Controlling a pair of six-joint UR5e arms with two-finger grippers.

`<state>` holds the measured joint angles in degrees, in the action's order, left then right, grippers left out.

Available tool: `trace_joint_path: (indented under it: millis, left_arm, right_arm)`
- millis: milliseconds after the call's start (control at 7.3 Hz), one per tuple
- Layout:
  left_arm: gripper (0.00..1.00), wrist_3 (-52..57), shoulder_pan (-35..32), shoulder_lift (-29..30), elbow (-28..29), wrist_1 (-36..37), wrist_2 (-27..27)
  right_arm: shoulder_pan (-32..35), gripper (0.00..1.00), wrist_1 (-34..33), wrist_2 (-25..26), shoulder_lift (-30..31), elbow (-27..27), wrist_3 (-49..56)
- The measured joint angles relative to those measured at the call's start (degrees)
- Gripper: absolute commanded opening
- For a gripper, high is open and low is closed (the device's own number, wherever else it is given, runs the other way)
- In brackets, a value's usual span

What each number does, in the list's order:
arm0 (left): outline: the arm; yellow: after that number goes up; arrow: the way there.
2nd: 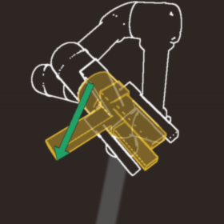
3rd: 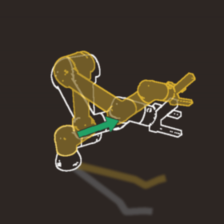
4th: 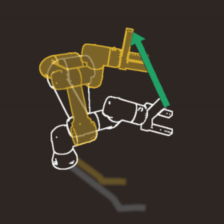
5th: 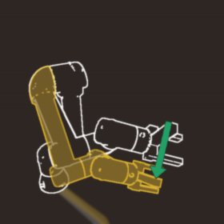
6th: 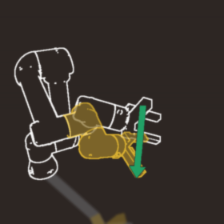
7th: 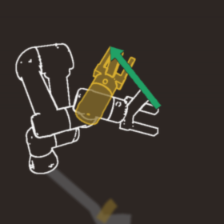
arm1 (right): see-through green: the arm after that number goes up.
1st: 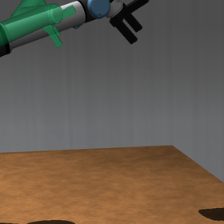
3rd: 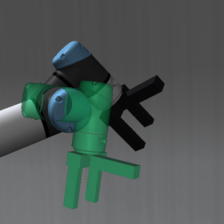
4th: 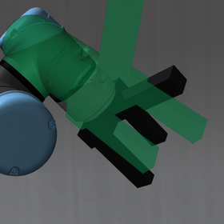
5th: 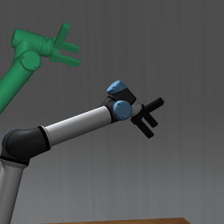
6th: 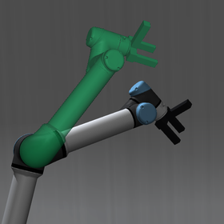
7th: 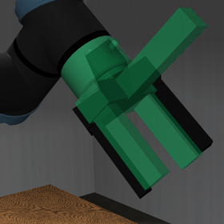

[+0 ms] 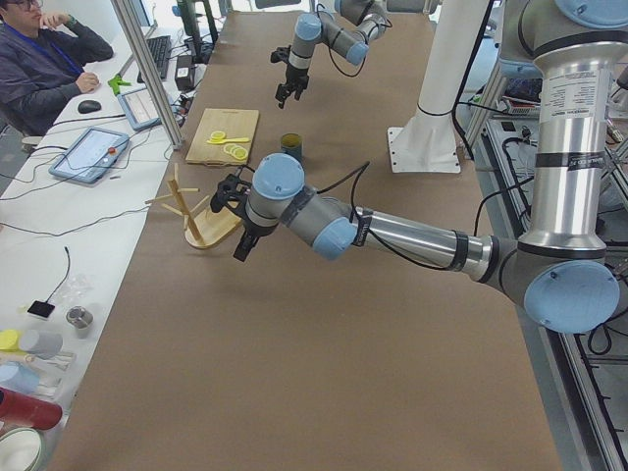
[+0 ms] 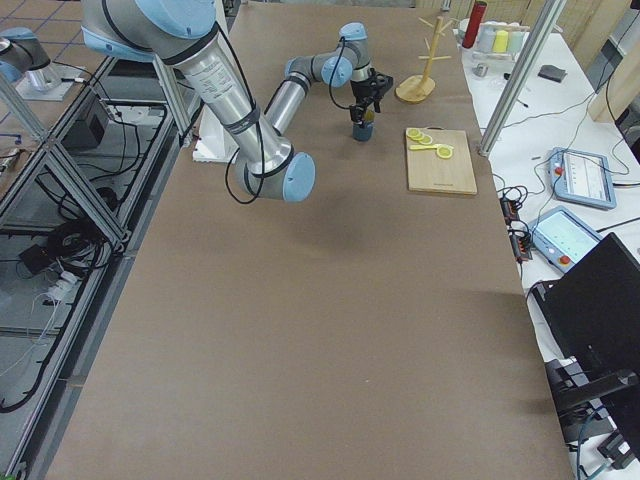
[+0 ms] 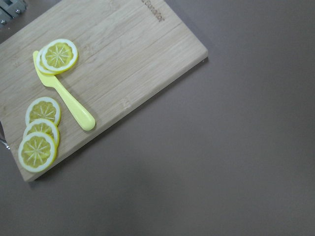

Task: Hang cup on storage rack
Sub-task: 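Withdraw the right gripper while the left arm reaches toward the mug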

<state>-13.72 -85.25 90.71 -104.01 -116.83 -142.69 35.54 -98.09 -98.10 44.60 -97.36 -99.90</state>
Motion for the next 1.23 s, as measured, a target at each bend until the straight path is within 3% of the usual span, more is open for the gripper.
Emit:
trace_joint_path:
  millis: [411, 548, 822, 1233]
  left_arm:
    - [0.99, -12.1, 9.0, 3.0, 0.5, -12.0, 0.1]
    - [0.99, -18.5, 13.1, 3.4, 0.6, -18.5, 3.2]
    - [0.97, -24.8, 23.1, 4.6, 0.8, -27.2, 14.6]
    - [0.97, -24.0, 36.4, 9.3, 2.7, -30.4, 32.2]
  right_arm:
    - [11.2, 1.00, 2.3, -9.0, 9.1, -3.5, 18.5]
    - [16.3, 1.00, 5.0, -13.3, 13.4, -3.6, 26.9]
    - [28.0, 1.00, 10.5, -23.0, 24.4, -3.4, 47.0]
    - [44.8, 1.00, 12.1, -33.1, 37.4, -0.4, 78.5]
